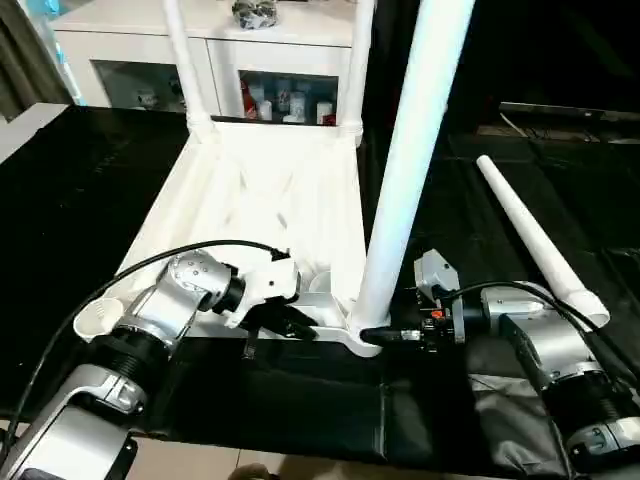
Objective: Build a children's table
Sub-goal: Rotate leg to tighten
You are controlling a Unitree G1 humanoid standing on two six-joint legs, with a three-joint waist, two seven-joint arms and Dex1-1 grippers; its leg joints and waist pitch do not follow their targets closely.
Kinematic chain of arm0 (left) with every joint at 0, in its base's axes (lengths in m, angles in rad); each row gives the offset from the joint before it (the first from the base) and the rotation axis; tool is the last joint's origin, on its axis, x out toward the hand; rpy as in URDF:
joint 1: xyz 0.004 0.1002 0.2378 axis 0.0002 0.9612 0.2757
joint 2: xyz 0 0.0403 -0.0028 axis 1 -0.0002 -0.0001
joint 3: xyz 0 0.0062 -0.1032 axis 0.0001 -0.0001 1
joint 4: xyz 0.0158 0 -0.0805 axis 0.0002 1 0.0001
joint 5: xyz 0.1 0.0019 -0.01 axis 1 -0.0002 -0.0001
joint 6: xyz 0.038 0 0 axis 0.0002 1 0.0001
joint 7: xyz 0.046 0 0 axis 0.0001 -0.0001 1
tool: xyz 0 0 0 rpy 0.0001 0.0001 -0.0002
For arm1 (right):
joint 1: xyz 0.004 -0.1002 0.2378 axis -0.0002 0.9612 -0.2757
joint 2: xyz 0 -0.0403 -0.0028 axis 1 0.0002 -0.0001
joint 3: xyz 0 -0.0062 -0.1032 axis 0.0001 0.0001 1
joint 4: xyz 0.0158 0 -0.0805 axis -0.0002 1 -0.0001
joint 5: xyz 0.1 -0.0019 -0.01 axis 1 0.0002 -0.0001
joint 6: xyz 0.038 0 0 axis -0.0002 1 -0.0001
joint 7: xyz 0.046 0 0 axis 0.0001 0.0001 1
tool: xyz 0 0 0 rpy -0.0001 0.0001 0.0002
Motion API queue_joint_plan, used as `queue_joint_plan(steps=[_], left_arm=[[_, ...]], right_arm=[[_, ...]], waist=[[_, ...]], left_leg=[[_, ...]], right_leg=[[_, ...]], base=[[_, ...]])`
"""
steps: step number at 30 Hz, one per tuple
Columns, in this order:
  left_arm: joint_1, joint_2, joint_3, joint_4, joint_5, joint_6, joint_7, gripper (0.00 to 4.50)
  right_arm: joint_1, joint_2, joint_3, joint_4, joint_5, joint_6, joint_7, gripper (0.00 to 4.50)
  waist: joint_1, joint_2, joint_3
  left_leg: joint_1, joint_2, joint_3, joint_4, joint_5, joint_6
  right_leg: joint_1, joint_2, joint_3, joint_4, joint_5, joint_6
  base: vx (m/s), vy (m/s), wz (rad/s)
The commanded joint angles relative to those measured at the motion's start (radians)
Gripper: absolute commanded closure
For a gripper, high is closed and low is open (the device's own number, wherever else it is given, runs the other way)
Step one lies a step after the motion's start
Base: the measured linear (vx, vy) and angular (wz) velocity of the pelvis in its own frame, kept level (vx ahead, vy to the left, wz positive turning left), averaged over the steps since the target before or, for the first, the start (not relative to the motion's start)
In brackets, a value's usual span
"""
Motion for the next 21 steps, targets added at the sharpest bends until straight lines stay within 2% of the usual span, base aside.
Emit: queue_joint_plan(steps=[1, 2, 4, 5, 6, 7, 8, 9, 10, 11, 12, 13, 14, 16, 19, 20, 21], left_arm=[[-0.028, -0.048, 0.018, -0.013, -0.016, 0.060, 0.079, 4.50], [-0.037, -0.069, 0.031, -0.017, -0.011, 0.105, 0.131, 4.50], [-0.043, -0.086, 0.040, -0.019, -0.007, 0.142, 0.173, 4.50], [-0.056, -0.148, 0.076, -0.038, -0.026, 0.234, 0.269, 4.50], [-0.056, -0.148, 0.076, -0.038, -0.026, 0.234, 0.269, 4.50], [-0.060, -0.199, 0.099, -0.066, -0.045, 0.293, 0.330, 4.50], [-0.060, -0.199, 0.099, -0.066, -0.045, 0.293, 0.330, 4.50], [-0.062, -0.226, 0.106, -0.081, -0.048, 0.316, 0.360, 4.50], [-0.063, -0.235, 0.109, -0.084, -0.047, 0.321, 0.372, 4.50], [-0.067, -0.259, 0.117, -0.085, -0.046, 0.333, 0.410, 4.50], [-0.073, -0.285, 0.127, -0.081, -0.040, 0.340, 0.456, 4.50], [-0.073, -0.285, 0.127, -0.081, -0.040, 0.340, 0.456, 4.50], [-0.077, -0.302, 0.133, -0.079, -0.034, 0.344, 0.488, 4.50], [-0.079, -0.313, 0.137, -0.077, -0.031, 0.343, 0.508, 4.50], [-0.073, -0.313, 0.126, -0.098, -0.011, 0.348, 0.522, 4.50], [-0.066, -0.305, 0.121, -0.116, 0.001, 0.359, 0.526, 4.50], [-0.066, -0.305, 0.121, -0.117, 0.002, 0.360, 0.527, 4.50]], right_arm=[[0.018, 0.042, 0.010, -0.015, 0.001, 0.046, -0.084, 1.78], [0.019, 0.074, 0.000, -0.010, -0.011, 0.060, -0.158, 1.78], [0.017, 0.100, -0.008, -0.003, -0.020, 0.069, -0.215, 1.78], [-0.008, 0.183, -0.046, 0.041, -0.021, 0.090, -0.365, 1.78], [-0.008, 0.183, -0.046, 0.041, -0.021, 0.090, -0.365, 1.78], [-0.041, 0.255, -0.083, 0.087, -0.013, 0.099, -0.485, 1.79], [-0.041, 0.255, -0.083, 0.087, -0.013, 0.099, -0.485, 1.79], [-0.062, 0.292, -0.097, 0.112, -0.010, 0.097, -0.540, 1.79], [-0.069, 0.303, -0.100, 0.120, -0.010, 0.095, -0.554, 1.79], [-0.089, 0.331, -0.106, 0.142, -0.011, 0.089, -0.590, 1.80], [-0.108, 0.354, -0.107, 0.163, -0.022, 0.087, -0.632, 1.80], [-0.108, 0.354, -0.107, 0.163, -0.022, 0.087, -0.632, 1.80], [-0.122, 0.369, -0.106, 0.179, -0.035, 0.085, -0.665, 1.80], [-0.132, 0.373, -0.102, 0.189, -0.051, 0.082, -0.689, 1.80], [-0.129, 0.377, -0.116, 0.183, -0.052, 0.088, -0.699, 1.80], [-0.124, 0.378, -0.136, 0.173, -0.047, 0.092, -0.703, 1.24], [-0.123, 0.378, -0.136, 0.173, -0.047, 0.092, -0.704, 1.10]], waist=[[-0.009, 0.002, -0.061], [-0.020, 0.001, -0.054], [-0.028, 0.001, -0.048], [-0.040, -0.003, -0.050], [-0.052, 0.000, -0.051], [-0.066, 0.003, -0.055], [-0.075, 0.004, -0.056], [-0.086, 0.007, -0.060], [-0.099, 0.014, -0.060], [-0.102, 0.015, -0.062], [-0.106, 0.012, -0.066], [-0.111, 0.011, -0.064], [-0.111, 0.011, -0.062], [-0.106, 0.007, -0.065], [-0.101, 0.006, -0.068], [-0.098, 0.006, -0.069], [-0.096, 0.007, -0.071]], left_leg=[[0.022, 0.067, -0.023, -0.071, -0.249, 0.032], [0.024, 0.063, -0.028, -0.076, -0.297, 0.011], [0.034, 0.058, -0.030, -0.074, -0.339, 0.002], [0.035, 0.053, -0.033, -0.072, -0.352, -0.007], [0.029, 0.052, -0.038, -0.073, -0.348, -0.014], [0.023, 0.054, -0.043, -0.076, -0.350, -0.014], [0.015, 0.056, -0.047, -0.079, -0.348, -0.014], [-0.003, 0.059, -0.056, -0.086, -0.341, -0.013], [-0.001, 0.062, -0.059, -0.087, -0.361, -0.009], [0.001, 0.061, -0.060, -0.085, -0.360, -0.006], [0.001, 0.061, -0.058, -0.084, -0.336, 0.000], [-0.002, 0.060, -0.056, -0.084, -0.324, 0.005], [0.001, 0.054, -0.052, -0.082, -0.317, 0.017], [0.007, 0.050, -0.043, -0.074, -0.273, 0.034], [0.007, 0.054, -0.038, -0.073, -0.227, 0.052], [0.005, 0.053, -0.037, -0.073, -0.211, 0.057], [0.004, 0.055, -0.036, -0.073, -0.195, 0.060]], right_leg=[[0.038, -0.107, 0.064, -0.102, -0.404, -0.148], [0.040, -0.110, 0.058, -0.115, -0.517, -0.112], [0.033, -0.111, 0.052, -0.128, -0.595, -0.087], [0.036, -0.111, 0.047, -0.135, -0.637, -0.066], [0.039, -0.113, 0.042, -0.136, -0.639, -0.060], [0.047, -0.112, 0.036, -0.136, -0.618, -0.055], [0.052, -0.113, 0.031, -0.133, -0.593, -0.059], [0.069, -0.112, 0.023, -0.127, -0.546, -0.051], [0.064, -0.114, 0.020, -0.131, -0.510, -0.060], [0.066, -0.116, 0.020, -0.133, -0.485, -0.068], [0.065, -0.119, 0.028, -0.126, -0.409, -0.102], [0.064, -0.116, 0.029, -0.123, -0.384, -0.116], [0.062, -0.113, 0.028, -0.124, -0.387, -0.124], [0.058, -0.114, 0.033, -0.127, -0.385, -0.135], [0.057, -0.109, 0.038, -0.119, -0.324, -0.152], [0.058, -0.110, 0.038, -0.116, -0.305, -0.159], [0.060, -0.110, 0.039, -0.112, -0.284, -0.164]], base=[[0.000, 0.000, 0.00], [0.000, 0.000, 0.00], [0.000, 0.000, 0.00], [0.000, 0.000, 0.00], [0.000, 0.000, 0.00], [0.000, 0.000, 0.00], [-0.033, 0.036, -0.23], [-0.033, 0.036, -0.23], [-0.027, 0.038, -0.24], [0.000, 0.000, 0.00], [0.000, 0.000, 0.00], [0.000, 0.000, 0.00], [0.000, 0.000, 0.00], [0.000, 0.000, 0.00], [0.000, 0.000, 0.00], [0.000, 0.000, 0.00], [0.000, 0.000, 0.00]])
